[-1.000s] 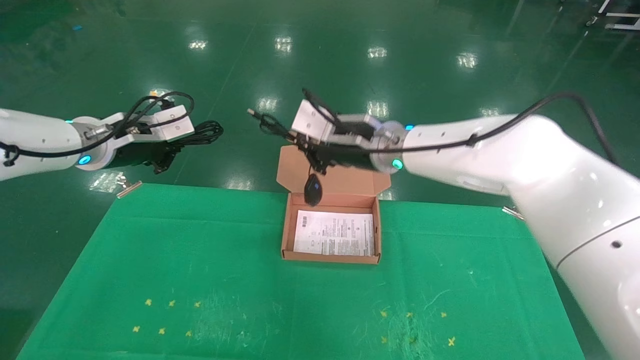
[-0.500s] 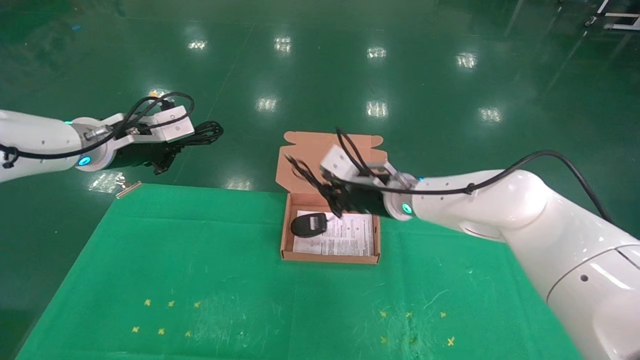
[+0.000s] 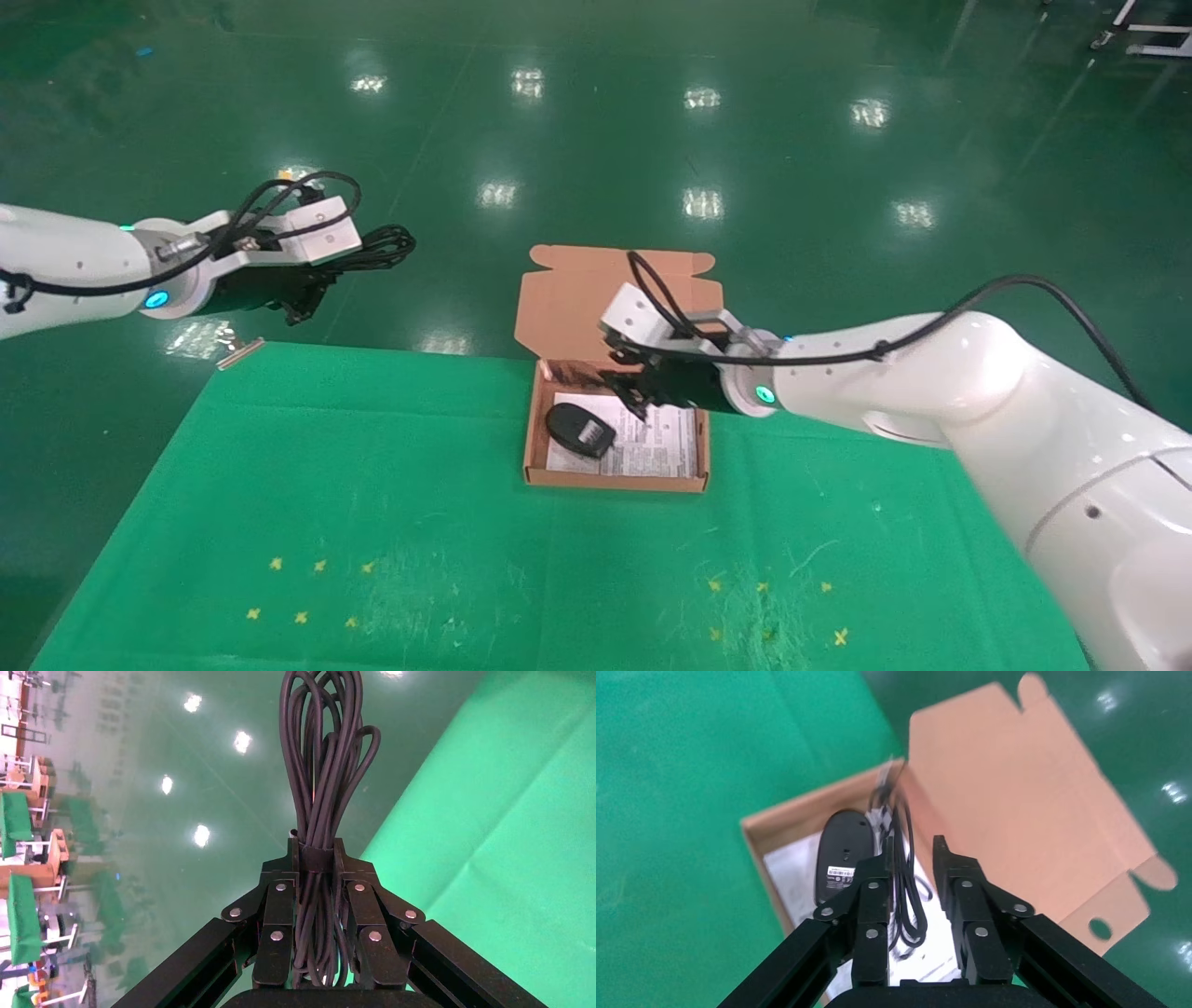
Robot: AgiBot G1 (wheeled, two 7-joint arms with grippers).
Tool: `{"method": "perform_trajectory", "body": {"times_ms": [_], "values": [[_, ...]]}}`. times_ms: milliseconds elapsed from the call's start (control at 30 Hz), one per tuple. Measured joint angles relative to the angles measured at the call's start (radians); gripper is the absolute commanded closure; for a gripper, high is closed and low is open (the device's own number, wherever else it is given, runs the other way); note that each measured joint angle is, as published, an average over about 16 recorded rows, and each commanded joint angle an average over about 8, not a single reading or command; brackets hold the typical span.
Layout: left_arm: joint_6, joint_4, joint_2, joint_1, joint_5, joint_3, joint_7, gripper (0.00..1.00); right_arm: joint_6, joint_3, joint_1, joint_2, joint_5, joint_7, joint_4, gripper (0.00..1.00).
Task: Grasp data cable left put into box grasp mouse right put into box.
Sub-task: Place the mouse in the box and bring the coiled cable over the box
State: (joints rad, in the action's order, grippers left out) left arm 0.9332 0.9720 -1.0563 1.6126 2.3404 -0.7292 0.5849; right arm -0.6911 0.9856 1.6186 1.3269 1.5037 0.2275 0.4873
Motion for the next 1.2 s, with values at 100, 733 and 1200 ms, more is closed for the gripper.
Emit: {"method": "perform_trajectory", "body": {"times_ms": [100, 733, 1200], "values": [[-0.012, -0.005, -0.02, -0.012, -0.015, -0.004, -0.013, 1.0, -0.003, -0.002, 0.003, -0.028, -0.002, 0.005, 0.028, 0.0], [-0.275, -0.2, -0.279, -0.131, -0.163, -0.104, -0.226, 1.0, 0.005, 0.003, 0.023, -0.392, 0.096, 0.219, 0.394, 0.0], [-0.429, -0.26, -0.32, -0.143, -0.387, -0.341, -0.297, 0.5, 0.033, 0.018, -0.016, -0.563, 0.202, 0.427, 0.63, 0.0]]}}
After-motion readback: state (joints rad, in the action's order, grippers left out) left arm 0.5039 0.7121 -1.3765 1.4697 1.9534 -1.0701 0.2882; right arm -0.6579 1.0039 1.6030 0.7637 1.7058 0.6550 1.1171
